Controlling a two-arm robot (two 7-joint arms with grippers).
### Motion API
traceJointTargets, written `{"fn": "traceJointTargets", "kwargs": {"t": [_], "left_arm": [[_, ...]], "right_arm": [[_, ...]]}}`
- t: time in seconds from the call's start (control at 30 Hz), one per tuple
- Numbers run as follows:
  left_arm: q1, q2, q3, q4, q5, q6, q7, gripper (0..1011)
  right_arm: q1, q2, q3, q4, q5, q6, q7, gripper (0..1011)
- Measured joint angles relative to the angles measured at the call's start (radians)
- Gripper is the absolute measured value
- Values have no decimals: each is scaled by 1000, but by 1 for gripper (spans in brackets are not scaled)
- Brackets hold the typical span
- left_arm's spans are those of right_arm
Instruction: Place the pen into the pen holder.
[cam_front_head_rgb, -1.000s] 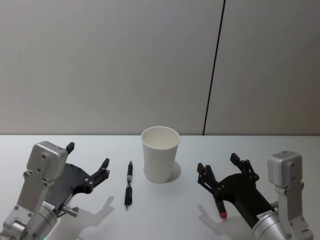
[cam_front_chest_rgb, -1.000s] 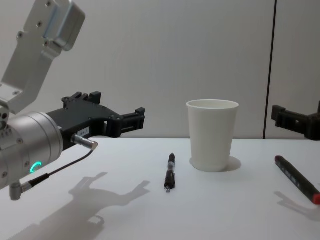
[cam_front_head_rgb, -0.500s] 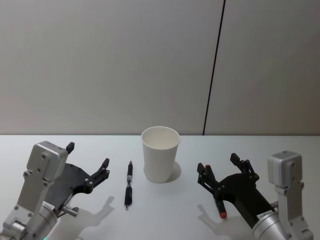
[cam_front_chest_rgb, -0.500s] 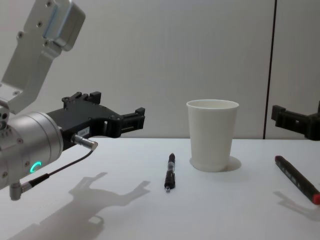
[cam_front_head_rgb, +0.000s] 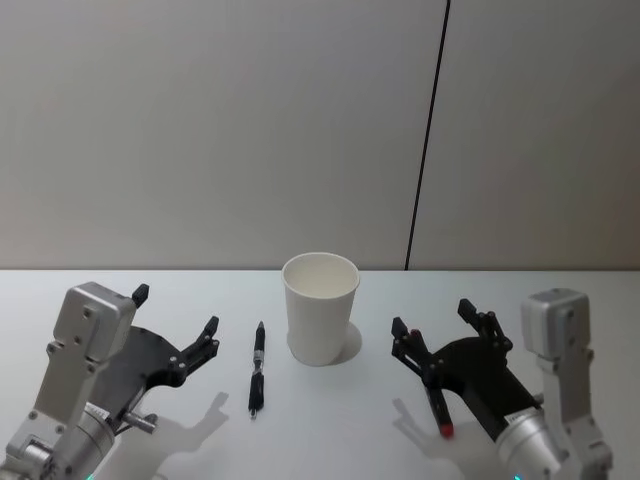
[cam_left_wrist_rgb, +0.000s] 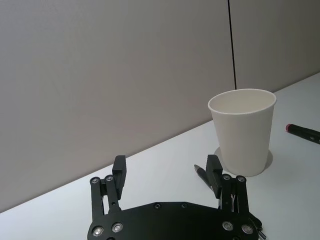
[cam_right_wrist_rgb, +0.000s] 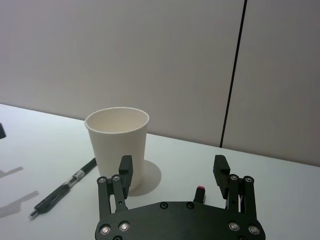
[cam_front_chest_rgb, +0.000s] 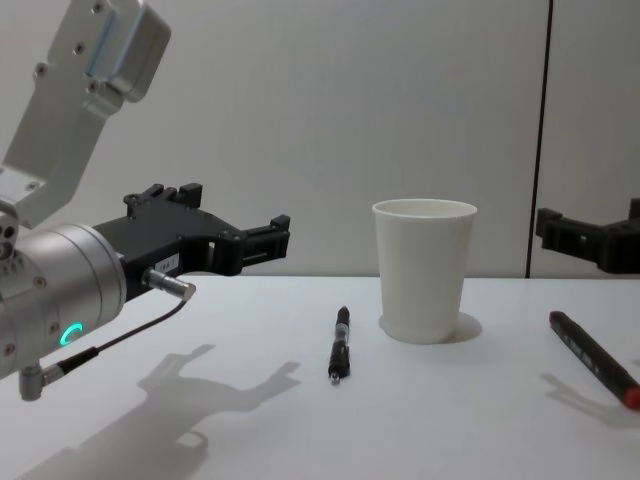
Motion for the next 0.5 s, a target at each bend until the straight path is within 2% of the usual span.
{"fn": "traceJointTargets", "kwargs": {"t": [0.27, 0.5], "left_arm": [[0, 0, 0, 0, 0, 0, 0, 1003], [0, 0, 0, 0, 0, 0, 0, 1003]], "right_arm": [[63, -34, -10, 26, -25, 102, -45, 1001], [134, -77, -14, 47, -42, 257, -101, 1001]]}}
